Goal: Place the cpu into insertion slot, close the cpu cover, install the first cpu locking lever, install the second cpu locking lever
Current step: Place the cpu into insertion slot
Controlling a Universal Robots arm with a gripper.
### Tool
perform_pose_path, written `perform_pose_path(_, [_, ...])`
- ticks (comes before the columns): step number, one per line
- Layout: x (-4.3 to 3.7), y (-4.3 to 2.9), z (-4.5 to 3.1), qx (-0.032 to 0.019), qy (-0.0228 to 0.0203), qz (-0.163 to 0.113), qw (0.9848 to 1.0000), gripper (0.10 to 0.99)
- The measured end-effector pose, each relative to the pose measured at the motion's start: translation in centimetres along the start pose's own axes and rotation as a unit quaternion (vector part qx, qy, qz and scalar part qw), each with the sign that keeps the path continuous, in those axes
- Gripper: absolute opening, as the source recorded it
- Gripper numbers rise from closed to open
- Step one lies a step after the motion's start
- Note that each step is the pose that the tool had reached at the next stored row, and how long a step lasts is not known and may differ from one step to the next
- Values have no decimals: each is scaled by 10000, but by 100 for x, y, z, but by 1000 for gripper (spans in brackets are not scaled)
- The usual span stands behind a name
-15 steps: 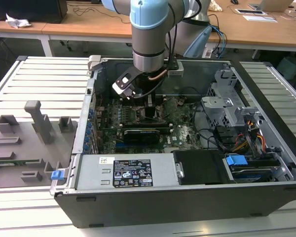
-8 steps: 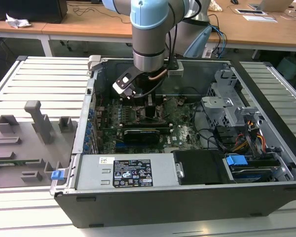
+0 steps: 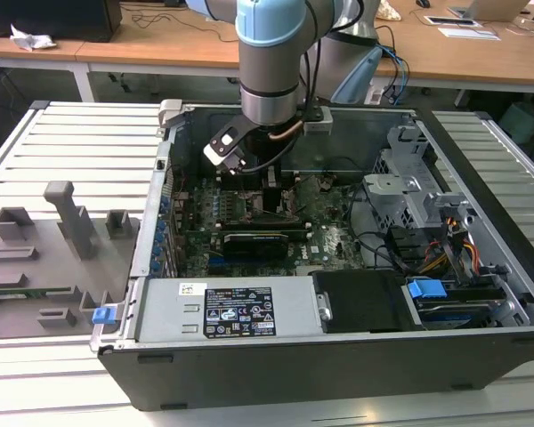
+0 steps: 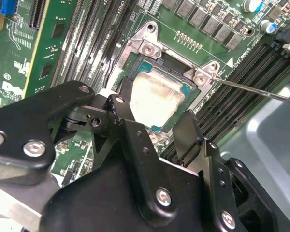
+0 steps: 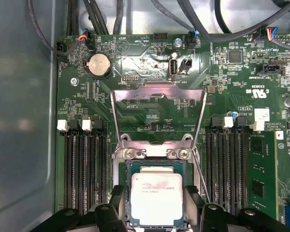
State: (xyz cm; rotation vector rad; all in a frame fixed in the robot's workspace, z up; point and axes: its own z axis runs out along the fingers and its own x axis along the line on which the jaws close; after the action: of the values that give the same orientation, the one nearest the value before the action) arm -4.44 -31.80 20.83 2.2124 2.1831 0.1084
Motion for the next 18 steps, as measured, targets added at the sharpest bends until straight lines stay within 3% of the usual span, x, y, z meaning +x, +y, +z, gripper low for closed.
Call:
perform_pose_path(7, [2, 5, -75, 0, -5, 0, 10000, 588])
perform_pose_path(12, [2, 9, -83, 0, -6, 0, 10000, 282])
perform_pose_path(13, [1, 11, -84, 1, -6, -1, 10000, 161])
perform_pose_path(14, [-1, 11, -84, 1, -7, 0, 10000, 161])
perform_pose_path(15, [-1, 12, -84, 1, -6, 0, 10000, 106])
perform_pose_path(18, [-1, 13, -96, 1, -7, 0, 10000, 106])
